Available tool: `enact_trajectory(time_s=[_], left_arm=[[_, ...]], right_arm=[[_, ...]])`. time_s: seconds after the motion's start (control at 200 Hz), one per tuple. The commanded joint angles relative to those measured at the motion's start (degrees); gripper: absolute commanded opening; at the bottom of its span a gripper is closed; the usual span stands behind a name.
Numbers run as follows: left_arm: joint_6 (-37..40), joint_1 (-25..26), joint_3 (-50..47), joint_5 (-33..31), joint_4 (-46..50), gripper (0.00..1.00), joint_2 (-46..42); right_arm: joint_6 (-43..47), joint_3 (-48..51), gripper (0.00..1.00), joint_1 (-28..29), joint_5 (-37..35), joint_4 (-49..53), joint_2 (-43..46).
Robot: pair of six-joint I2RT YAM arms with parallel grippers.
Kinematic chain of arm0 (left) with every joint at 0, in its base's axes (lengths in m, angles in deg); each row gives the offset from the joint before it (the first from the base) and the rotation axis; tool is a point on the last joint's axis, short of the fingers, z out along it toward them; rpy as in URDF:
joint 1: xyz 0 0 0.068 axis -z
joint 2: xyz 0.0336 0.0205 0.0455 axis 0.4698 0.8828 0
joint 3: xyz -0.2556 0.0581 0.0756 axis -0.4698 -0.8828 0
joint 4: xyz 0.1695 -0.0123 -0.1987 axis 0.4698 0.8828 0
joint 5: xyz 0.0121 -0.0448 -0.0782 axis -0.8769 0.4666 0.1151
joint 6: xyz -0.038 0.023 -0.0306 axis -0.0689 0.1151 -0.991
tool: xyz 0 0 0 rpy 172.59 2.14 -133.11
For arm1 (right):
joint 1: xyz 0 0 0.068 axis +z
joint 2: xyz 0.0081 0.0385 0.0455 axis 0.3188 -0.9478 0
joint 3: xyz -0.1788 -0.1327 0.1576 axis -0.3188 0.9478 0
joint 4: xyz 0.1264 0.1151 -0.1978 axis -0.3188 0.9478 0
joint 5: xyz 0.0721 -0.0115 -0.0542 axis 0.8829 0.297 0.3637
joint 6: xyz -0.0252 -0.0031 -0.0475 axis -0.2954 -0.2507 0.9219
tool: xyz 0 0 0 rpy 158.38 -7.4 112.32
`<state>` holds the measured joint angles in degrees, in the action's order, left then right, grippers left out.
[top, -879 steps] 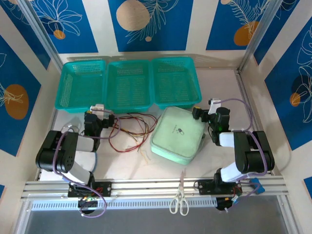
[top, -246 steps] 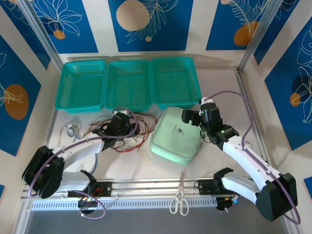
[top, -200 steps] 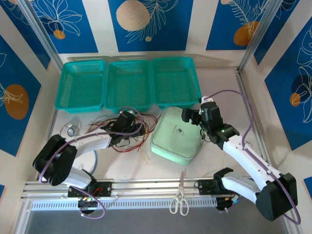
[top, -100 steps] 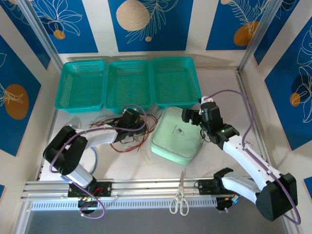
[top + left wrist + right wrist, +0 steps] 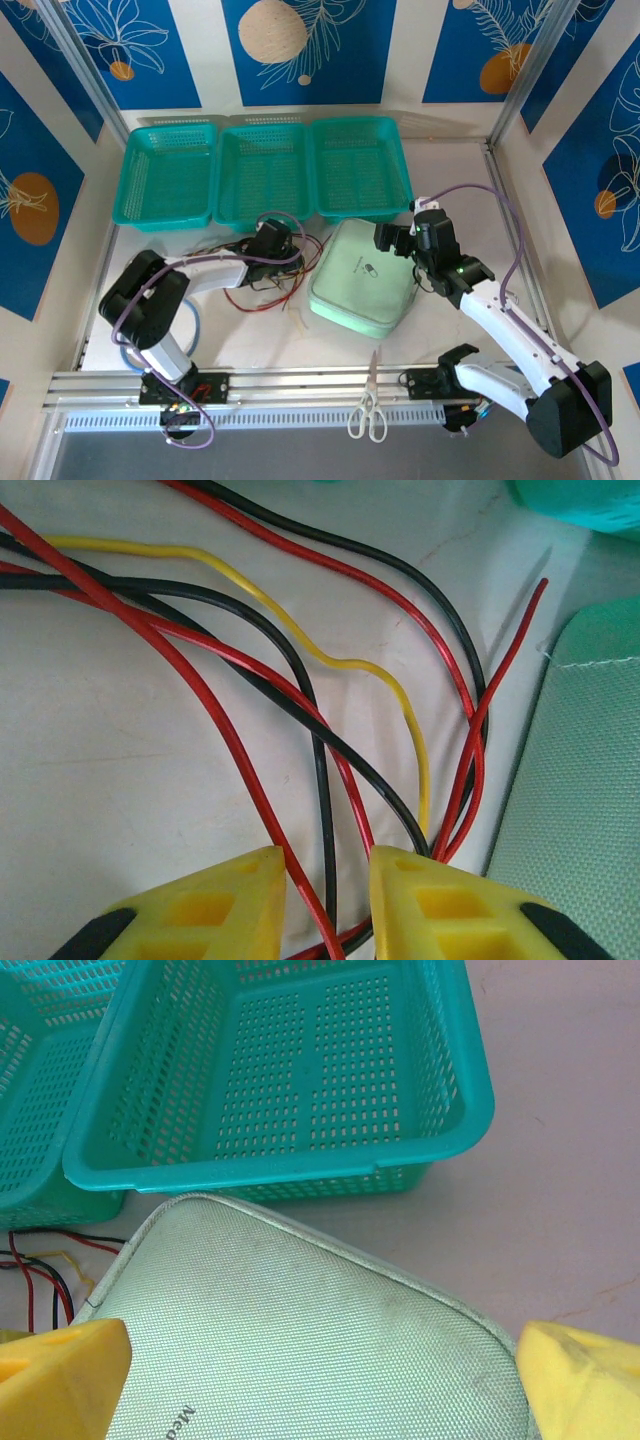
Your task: Untangle the cables
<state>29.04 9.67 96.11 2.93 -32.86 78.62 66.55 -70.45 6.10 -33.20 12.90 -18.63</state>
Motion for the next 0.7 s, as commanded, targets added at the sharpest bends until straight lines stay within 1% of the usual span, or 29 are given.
enact_trajectory(time_s=[0.0,0.12,0.15,0.205,0.33,0.38,0.475,0.59,0.695], left_arm=[[-0.70,0.08,2.35,0.42,2.41,0.28,1.58],[-0.93,0.12,2.72,0.80,2.59,0.28,2.25],[-1.08,0.06,2.72,0.56,2.96,0.29,2.32],[-1.48,0.12,2.56,-0.04,3.43,0.36,1.99],[-1.90,0.25,1.87,-2.09,4.22,0.39,0.47],[-2.09,0.36,1.54,-2.21,3.85,0.39,0.27],[-2.19,0.28,2.07,-1.24,3.74,0.35,1.49],[-2.41,0.23,2.55,-0.25,2.01,0.26,2.64],[-2.37,0.25,2.63,-0.54,1.70,0.15,2.38]], right_arm=[[0.90,-1.68,0.99,-0.15,-0.80,0.22,1.37],[0.95,-1.81,0.99,-0.17,-0.80,0.34,1.58],[0.99,-1.79,0.99,-0.23,-0.80,0.40,1.59],[0.98,-1.75,0.99,-0.25,-0.81,0.58,1.67],[0.75,-1.57,0.99,-0.25,-1.01,0.73,2.11],[0.72,-1.40,0.99,-0.25,-0.98,0.56,2.29],[0.81,-1.07,0.99,-0.30,-1.03,0.19,2.38],[0.81,-1.16,0.99,-0.34,-1.07,0.69,2.55],[1.13,-1.28,0.99,-0.34,-1.28,0.93,3.20]])
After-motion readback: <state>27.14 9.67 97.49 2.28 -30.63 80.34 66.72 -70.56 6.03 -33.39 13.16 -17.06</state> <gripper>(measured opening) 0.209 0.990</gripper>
